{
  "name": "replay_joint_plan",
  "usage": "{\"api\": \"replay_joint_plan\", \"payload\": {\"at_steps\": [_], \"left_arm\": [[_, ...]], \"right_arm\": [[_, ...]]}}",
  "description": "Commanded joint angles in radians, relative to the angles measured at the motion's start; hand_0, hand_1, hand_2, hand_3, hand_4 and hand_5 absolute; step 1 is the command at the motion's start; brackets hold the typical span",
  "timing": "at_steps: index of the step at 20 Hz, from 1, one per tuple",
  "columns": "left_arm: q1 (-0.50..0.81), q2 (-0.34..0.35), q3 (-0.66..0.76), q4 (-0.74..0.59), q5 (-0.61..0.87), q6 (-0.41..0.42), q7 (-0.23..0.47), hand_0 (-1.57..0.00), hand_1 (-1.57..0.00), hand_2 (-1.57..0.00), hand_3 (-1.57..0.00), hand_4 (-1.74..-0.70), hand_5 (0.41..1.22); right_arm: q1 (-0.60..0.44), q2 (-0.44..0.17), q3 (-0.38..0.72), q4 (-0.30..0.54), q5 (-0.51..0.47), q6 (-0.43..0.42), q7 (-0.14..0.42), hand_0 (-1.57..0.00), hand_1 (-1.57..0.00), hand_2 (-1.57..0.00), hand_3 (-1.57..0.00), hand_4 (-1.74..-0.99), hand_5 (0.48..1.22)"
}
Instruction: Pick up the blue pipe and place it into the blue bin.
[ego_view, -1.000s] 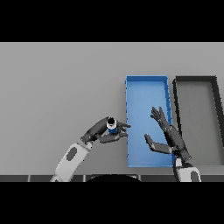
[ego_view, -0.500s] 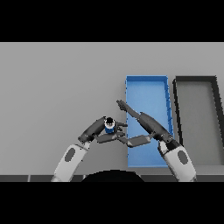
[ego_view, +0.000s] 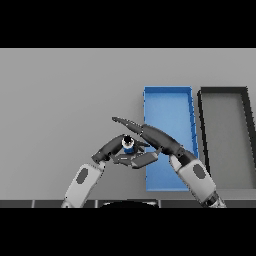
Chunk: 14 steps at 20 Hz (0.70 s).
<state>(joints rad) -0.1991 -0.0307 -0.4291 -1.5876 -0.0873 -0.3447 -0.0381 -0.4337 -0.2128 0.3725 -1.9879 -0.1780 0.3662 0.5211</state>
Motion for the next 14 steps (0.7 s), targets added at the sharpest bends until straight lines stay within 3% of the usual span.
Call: {"api": "replay_joint_plan", "payload": {"at_steps": [1, 3, 4, 5, 6, 8, 11, 14], "left_arm": [[-0.006, -0.016, -0.005, 0.007, -0.017, 0.009, 0.013, -1.57, -1.57, -1.57, -1.57, -1.47, 1.221], [-0.004, -0.007, 0.013, 0.009, -0.027, -0.002, 0.023, -1.57, -1.57, -1.57, -1.57, -1.47, 1.221], [-0.01, -0.007, 0.024, 0.007, -0.024, -0.01, 0.036, -1.57, -1.57, -1.57, -1.57, -1.46, 1.221], [-0.005, -0.014, 0.023, 0.015, -0.027, -0.015, 0.017, -1.57, -1.57, -1.57, -1.57, -1.52, 1.221], [-0.01, -0.019, 0.029, 0.008, -0.018, -0.02, 0.059, -1.57, -1.57, -1.57, -1.57, -1.56, 1.221], [-0.008, -0.02, 0.026, 0.001, -0.042, -0.013, 0.068, -1.57, -1.57, -1.57, -1.57, -1.62, 1.221], [0.015, -0.035, 0.038, 0.0, -0.013, -0.03, 0.034, -1.57, -1.57, -1.57, -1.52, -1.68, 1.221], [0.026, -0.048, 0.044, 0.001, 0.002, -0.052, 0.009, -1.57, -1.57, -1.57, -1.49, -1.71, 1.221]], "right_arm": [[-0.026, 0.012, 0.005, 0.027, 0.006, 0.006, -0.001, -0.03, -0.04, -0.09, 0.0, -1.184, 0.516], [-0.056, 0.033, 0.019, 0.066, 0.017, 0.015, 0.01, -0.07, -0.11, -0.17, -0.04, -1.204, 0.497], [-0.063, 0.036, 0.021, 0.07, 0.015, 0.022, 0.004, -0.17, -0.22, -0.26, -0.13, -1.233, 0.487], [-0.081, 0.044, 0.021, 0.09, 0.012, 0.029, -0.002, -0.32, -0.36, -0.38, -0.24, -1.278, 0.485], [-0.083, 0.045, 0.021, 0.093, 0.009, 0.036, -0.012, -0.51, -0.53, -0.54, -0.4, -1.331, 0.489], [-0.084, 0.059, 0.035, 0.102, 0.019, 0.033, -0.02, -0.88, -0.88, -0.91, -0.76, -1.467, 0.518], [-0.088, 0.087, 0.033, 0.112, -0.022, 0.02, 0.0, -1.22, -1.22, -1.23, -1.02, -1.581, 0.65], [-0.086, 0.091, 0.058, 0.123, -0.022, 0.002, -0.035, -1.39, -1.39, -1.4, -1.25, -1.648, 0.929]]}}
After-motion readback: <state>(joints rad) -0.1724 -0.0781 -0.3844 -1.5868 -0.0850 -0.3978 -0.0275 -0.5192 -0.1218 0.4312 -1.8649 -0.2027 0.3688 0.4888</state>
